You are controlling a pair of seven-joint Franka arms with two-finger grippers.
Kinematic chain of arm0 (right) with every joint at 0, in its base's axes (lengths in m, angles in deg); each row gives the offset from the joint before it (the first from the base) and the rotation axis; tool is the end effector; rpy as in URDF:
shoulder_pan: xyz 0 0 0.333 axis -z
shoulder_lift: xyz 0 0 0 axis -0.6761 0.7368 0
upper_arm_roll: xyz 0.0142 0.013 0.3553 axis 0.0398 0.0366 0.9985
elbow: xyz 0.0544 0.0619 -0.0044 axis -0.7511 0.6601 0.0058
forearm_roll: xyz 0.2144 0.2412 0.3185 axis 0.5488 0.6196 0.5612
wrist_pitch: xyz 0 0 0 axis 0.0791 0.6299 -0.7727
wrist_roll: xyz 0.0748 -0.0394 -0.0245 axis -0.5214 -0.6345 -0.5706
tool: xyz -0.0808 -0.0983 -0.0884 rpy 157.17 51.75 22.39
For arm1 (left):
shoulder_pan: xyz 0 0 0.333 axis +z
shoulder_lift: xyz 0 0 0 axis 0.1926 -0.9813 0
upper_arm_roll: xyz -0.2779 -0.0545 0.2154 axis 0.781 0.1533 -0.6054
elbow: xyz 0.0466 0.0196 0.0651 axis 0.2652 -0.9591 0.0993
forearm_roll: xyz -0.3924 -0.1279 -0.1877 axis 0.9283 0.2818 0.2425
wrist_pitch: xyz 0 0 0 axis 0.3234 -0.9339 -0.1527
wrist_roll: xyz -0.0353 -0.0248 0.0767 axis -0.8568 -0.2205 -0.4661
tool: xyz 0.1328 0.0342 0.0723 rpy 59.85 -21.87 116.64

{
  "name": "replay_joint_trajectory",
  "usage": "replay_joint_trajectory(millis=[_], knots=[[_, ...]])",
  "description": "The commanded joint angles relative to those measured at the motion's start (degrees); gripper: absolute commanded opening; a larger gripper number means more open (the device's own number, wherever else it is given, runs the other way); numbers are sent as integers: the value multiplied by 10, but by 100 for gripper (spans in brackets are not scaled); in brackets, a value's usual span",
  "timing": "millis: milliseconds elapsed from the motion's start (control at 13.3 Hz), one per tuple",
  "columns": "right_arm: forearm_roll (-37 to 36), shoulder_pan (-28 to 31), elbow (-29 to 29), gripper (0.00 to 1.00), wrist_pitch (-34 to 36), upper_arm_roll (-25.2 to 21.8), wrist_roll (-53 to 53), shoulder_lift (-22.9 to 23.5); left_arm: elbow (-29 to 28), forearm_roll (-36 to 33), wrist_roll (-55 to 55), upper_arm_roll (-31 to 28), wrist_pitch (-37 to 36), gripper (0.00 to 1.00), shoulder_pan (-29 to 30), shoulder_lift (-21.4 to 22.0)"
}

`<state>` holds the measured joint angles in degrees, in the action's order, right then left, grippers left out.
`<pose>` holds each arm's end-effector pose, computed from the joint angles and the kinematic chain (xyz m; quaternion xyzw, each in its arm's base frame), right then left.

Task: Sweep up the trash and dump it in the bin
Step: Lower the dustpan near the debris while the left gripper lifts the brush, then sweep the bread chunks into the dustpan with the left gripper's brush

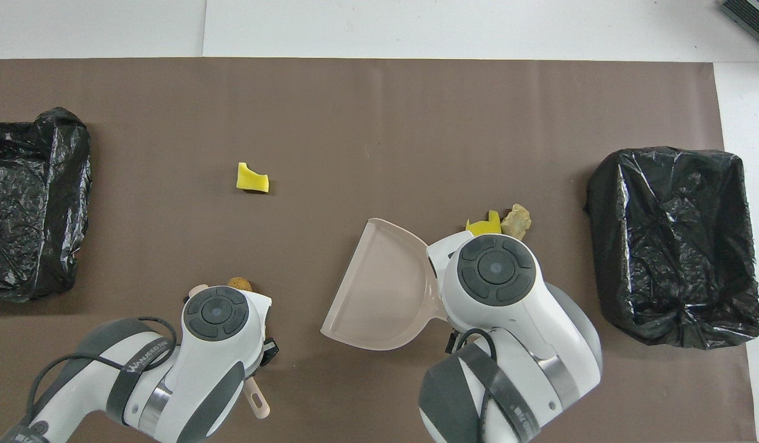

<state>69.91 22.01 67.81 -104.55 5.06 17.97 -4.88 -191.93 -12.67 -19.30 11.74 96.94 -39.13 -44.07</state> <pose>0.4709 0.2930 0.3782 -0.8303 -0.5467 0.1082 0.0044 0.3713 -0.2416 0.2859 -0.9611 -0.2088 0.1373 0.1180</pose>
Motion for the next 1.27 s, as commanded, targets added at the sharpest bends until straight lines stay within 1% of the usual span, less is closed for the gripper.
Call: replay_joint_trajectory(millis=[0,225,450,600,675,750,825,900,974,1049,1199], knots=[[-18,-8,28,0,-29,1,2,-7,13,11,-91,-5,36,0,-4,-19],[-27,-20,32,0,-45,2,3,14,31,11,-200,-6,56,0,3,-33],[-27,-21,40,0,-49,2,3,16,82,10,-271,-8,42,0,23,-65],[-27,-34,47,0,-64,2,17,22,116,9,-300,-12,11,0,35,-67],[-27,-34,47,0,-66,2,21,23,132,8,-324,-11,-17,0,62,-62],[-28,-37,47,0,-67,2,24,27,137,8,-348,-12,-41,0,73,-54],[-29,-53,47,0,-70,1,57,29,134,6,-355,-12,-65,0,80,-39],[-45,-75,48,0,-69,1,112,29,128,5,-349,-13,-91,0,82,-29],[-78,-83,48,0,-67,1,137,28,119,5,-344,-13,-108,0,82,-17],[-95,-85,48,0,-63,2,143,27,99,5,-326,-13,-114,0,78,0],[-103,-86,48,0,-63,2,145,25,34,5,-285,-11,-101,0,69,46]])
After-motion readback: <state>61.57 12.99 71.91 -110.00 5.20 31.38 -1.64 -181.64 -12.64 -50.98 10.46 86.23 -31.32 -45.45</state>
